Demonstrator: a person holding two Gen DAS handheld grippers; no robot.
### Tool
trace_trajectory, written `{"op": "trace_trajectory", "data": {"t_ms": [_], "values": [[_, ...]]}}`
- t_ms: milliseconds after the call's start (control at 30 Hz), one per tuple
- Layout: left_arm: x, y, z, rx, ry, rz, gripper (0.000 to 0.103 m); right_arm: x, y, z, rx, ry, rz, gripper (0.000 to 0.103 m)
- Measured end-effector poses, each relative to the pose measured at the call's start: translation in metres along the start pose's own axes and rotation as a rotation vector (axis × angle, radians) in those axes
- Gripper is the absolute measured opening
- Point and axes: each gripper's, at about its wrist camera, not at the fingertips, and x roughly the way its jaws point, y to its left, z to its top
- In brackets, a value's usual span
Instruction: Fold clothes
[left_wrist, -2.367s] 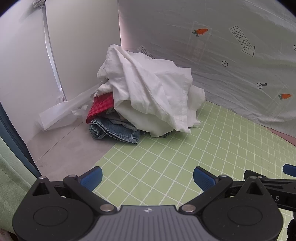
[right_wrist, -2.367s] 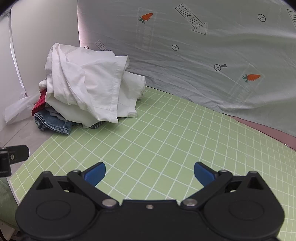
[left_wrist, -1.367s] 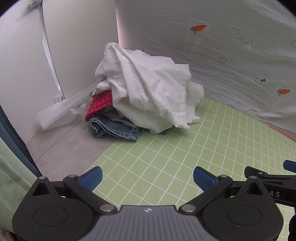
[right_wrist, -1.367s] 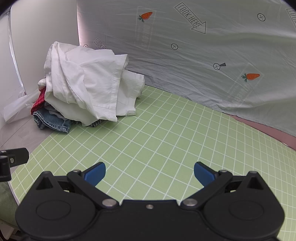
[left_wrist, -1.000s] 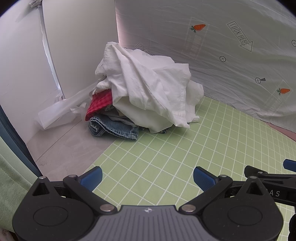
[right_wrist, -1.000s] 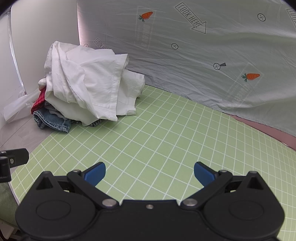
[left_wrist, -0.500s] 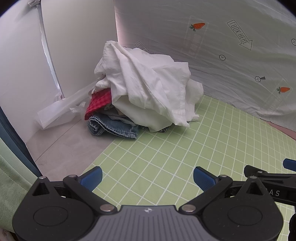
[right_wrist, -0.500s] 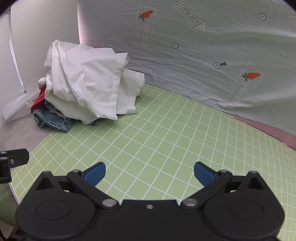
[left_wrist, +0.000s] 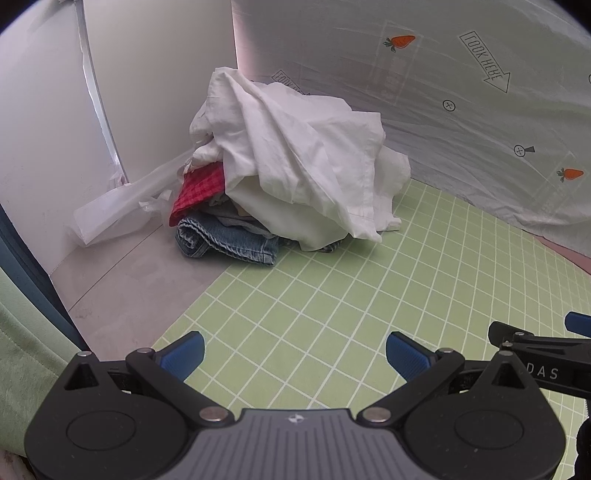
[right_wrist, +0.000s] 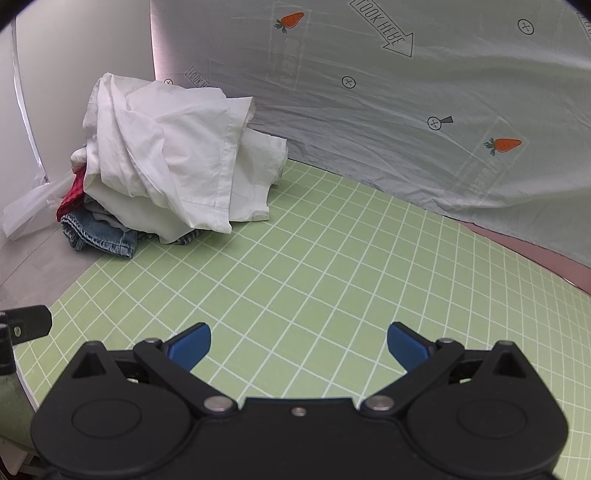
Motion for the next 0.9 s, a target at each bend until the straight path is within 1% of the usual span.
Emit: {"op": "trace_trajectory", "data": {"t_ms": [300,400,500,600,667,800,900], "values": [[0.015,0.010,0.006,-0.013,0.028,0.018,0.103,0.016,0.003,0.007,-0.007,0.025,0.002,0.103],[0.024,0.019,0.016,-0.028,0.028,0.025,0.103,0.028,0.006,0.018,-0.009,0.026,-0.002,0.103],[0.036,0.032,0.032,-0.034,0.015,0.039,0.103,0.044,0.009,0.034,-0.010,0.022,-0.010,0.103],[0.053,0.049,0.059,-0.039,0.014,0.046,0.103,0.061,0.011,0.051,-0.011,0.018,-0.019,0.103],[0.067,0.060,0.081,-0.040,0.008,0.045,0.103,0.078,0.010,0.069,-0.007,0.016,-0.028,0.102],[0.102,0.083,0.136,-0.056,-0.001,0.046,0.103,0.117,0.018,0.114,0.013,0.014,-0.032,0.102],[0.126,0.083,0.179,-0.063,-0.020,0.015,0.103,0.152,0.028,0.153,0.017,0.005,-0.024,0.102]]}}
